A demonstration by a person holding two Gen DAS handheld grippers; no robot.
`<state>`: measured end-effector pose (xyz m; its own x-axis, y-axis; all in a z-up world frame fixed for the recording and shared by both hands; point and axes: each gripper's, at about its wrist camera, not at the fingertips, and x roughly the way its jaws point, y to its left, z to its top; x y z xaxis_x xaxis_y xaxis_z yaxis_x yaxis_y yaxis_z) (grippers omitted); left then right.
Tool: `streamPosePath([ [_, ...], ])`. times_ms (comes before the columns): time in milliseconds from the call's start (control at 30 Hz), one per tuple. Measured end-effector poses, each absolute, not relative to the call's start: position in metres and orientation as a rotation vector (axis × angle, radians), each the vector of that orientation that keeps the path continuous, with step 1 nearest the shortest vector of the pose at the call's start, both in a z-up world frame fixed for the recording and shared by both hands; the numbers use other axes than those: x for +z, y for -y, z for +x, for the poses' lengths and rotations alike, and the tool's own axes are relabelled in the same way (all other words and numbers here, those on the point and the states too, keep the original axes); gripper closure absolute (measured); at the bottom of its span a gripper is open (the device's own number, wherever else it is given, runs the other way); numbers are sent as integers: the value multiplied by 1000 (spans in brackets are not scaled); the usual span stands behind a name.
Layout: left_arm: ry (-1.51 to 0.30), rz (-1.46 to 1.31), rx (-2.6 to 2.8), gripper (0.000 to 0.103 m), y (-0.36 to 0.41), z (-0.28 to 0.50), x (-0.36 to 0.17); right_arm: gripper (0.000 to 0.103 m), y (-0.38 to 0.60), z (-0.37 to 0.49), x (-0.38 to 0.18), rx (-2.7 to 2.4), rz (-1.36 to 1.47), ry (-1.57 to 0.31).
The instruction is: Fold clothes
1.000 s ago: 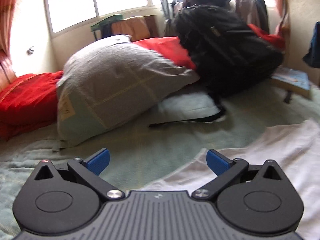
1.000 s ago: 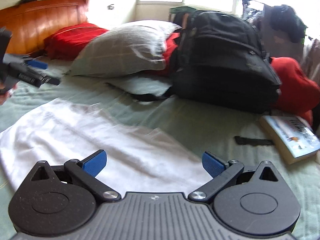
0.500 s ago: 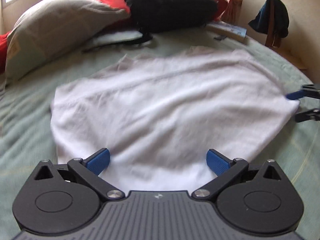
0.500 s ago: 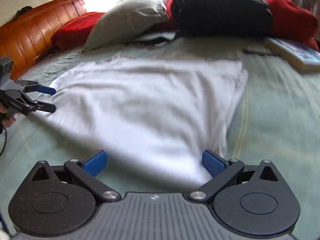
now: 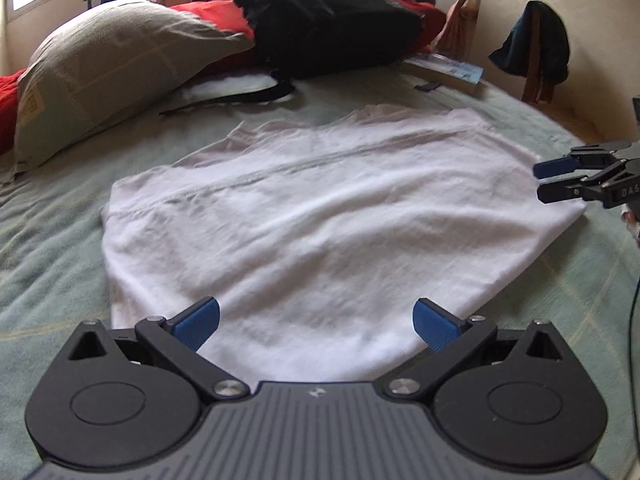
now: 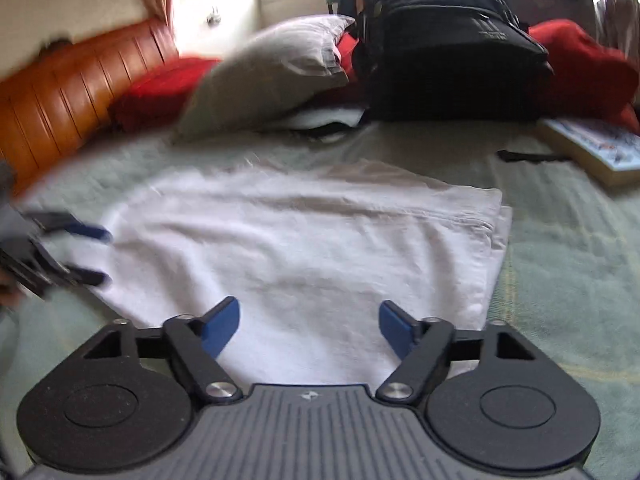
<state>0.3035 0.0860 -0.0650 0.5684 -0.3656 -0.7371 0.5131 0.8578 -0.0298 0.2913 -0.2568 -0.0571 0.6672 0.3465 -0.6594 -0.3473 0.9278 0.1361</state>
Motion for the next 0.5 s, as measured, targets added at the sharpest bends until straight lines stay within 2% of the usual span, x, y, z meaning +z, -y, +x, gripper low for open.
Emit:
streamPosePath([
  [133,-847,176,-462,1,-111,299,-74,26,263,268,-77,312,-76,-769],
  [267,-841,180,-471,1,-111,294,-62,26,272,252,-66,291,-67,-787],
  [500,-838,150,-579,1,-89,286,-59,25,252,278,-55,355,-45,-726],
])
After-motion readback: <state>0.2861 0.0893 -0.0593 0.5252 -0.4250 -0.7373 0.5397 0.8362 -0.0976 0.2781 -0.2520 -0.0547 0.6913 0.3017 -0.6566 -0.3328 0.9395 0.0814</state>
